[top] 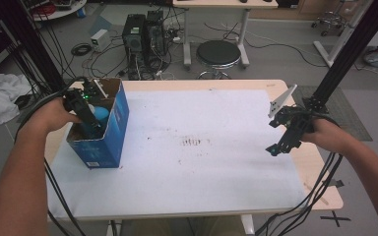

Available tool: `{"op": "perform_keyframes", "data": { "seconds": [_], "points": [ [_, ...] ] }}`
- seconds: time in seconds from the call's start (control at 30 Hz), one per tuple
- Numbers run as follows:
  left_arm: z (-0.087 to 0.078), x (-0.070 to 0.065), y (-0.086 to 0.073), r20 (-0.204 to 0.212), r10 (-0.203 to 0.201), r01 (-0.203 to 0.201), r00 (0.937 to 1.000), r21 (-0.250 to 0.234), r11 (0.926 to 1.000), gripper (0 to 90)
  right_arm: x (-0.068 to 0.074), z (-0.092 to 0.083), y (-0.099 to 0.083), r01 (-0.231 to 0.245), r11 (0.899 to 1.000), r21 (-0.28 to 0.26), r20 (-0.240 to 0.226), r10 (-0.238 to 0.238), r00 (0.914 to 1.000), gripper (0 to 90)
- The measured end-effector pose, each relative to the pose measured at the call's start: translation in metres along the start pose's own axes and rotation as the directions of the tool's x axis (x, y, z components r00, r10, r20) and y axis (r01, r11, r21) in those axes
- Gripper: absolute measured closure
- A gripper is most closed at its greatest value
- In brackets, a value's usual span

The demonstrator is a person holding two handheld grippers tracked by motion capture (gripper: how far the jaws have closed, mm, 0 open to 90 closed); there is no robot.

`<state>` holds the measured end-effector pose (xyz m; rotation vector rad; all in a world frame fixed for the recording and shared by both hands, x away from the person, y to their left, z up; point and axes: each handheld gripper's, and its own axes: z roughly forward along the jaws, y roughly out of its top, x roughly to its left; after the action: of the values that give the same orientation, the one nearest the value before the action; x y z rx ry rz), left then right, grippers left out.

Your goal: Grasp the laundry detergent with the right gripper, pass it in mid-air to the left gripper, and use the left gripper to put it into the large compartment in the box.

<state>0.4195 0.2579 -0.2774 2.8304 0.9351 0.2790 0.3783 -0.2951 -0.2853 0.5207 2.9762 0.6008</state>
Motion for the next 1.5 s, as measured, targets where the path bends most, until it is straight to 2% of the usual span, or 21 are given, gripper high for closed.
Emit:
{"op": "perform_keyframes", "data": {
  "seconds": [0.13,0.2,0.4,0.53,0.57,0.6,0.8,0.83,0.87,1.0,1.17,1.27,1.37,1.4,1.5],
  "points": [
    [0.007,-0.001,-0.001,0.013,0.007,-0.007,0.9999,0.011,0.9999,37.7,0.0,0.001,0.001,0.003,1.0,-0.001,0.0,-0.003,1.0,0.9],
    [0.007,0.0,-0.002,0.015,-0.004,0.004,0.9999,-0.006,1.0,37.8,0.0,0.001,0.002,-0.002,1.0,0.002,0.001,0.002,1.0,0.9],
    [0.008,0.002,-0.004,0.022,-0.002,0.003,0.9998,-0.003,1.0,37.6,0.0,0.001,0.002,0.004,1.0,-0.001,0.003,-0.004,1.0,0.9],
    [0.008,0.003,-0.003,0.024,-0.021,0.021,0.9995,0.0,0.9998,37.4,0.001,0.001,0.003,0.002,1.0,-0.001,0.005,-0.002,1.0,0.9],
    [0.006,0.003,-0.003,0.009,-0.034,0.034,0.9994,-0.013,0.9993,37.4,0.001,0.001,0.003,0.003,1.0,-0.002,0.003,-0.003,1.0,0.9],
    [0.003,0.004,-0.004,0.006,-0.042,0.042,0.9991,-0.023,0.9989,30.7,0.001,0.001,0.003,0.009,1.0,-0.001,-0.002,-0.009,1.0,0.9],
    [-0.009,0.004,-0.007,-0.015,-0.044,0.043,0.9989,-0.045,0.998,28.5,0.001,-0.003,0.001,-0.002,1.0,-0.008,0.002,0.002,1.0,0.9],
    [-0.013,0.004,-0.008,-0.029,-0.051,0.049,0.9983,-0.053,0.9974,28.5,0.002,-0.003,0.001,-0.003,1.0,-0.007,0.005,0.003,1.0,0.9],
    [-0.015,0.004,-0.008,-0.03,-0.058,0.056,0.9979,-0.056,0.9968,23.0,0.003,-0.003,0.001,0.005,1.0,-0.007,0.007,-0.004,1.0,0.9],
    [-0.029,0.004,-0.011,-0.038,-0.055,0.052,0.9978,-0.076,0.9957,22.9,0.005,-0.004,0.003,0.006,1.0,-0.006,0.006,-0.006,1.0,0.9],
    [-0.043,0.0,-0.012,-0.041,-0.064,0.058,0.9971,-0.128,0.99,22.9,0.007,-0.008,0.003,0.007,1.0,-0.016,0.013,-0.007,0.9999,0.9],
    [-0.051,-0.001,-0.011,-0.048,-0.078,0.07,0.9958,-0.144,0.9871,22.9,0.008,-0.008,0.003,0.009,1.0,-0.014,0.015,-0.008,0.9998,0.9],
    [-0.062,-0.004,-0.009,-0.054,-0.065,0.057,0.9964,-0.152,0.9867,22.9,0.009,-0.009,0.002,0.011,1.0,-0.016,0.019,-0.011,0.9998,0.9],
    [-0.066,-0.007,-0.008,-0.05,-0.062,0.052,0.9968,-0.177,0.9828,22.9,0.009,-0.01,0.002,0.012,1.0,-0.019,0.019,-0.011,0.9998,0.9],
    [-0.077,-0.012,-0.003,-0.062,-0.056,0.043,0.9965,-0.197,0.9794,22.9,0.009,-0.012,0.001,0.01,1.0,-0.027,0.022,-0.009,0.9997,0.9]
  ]
}}
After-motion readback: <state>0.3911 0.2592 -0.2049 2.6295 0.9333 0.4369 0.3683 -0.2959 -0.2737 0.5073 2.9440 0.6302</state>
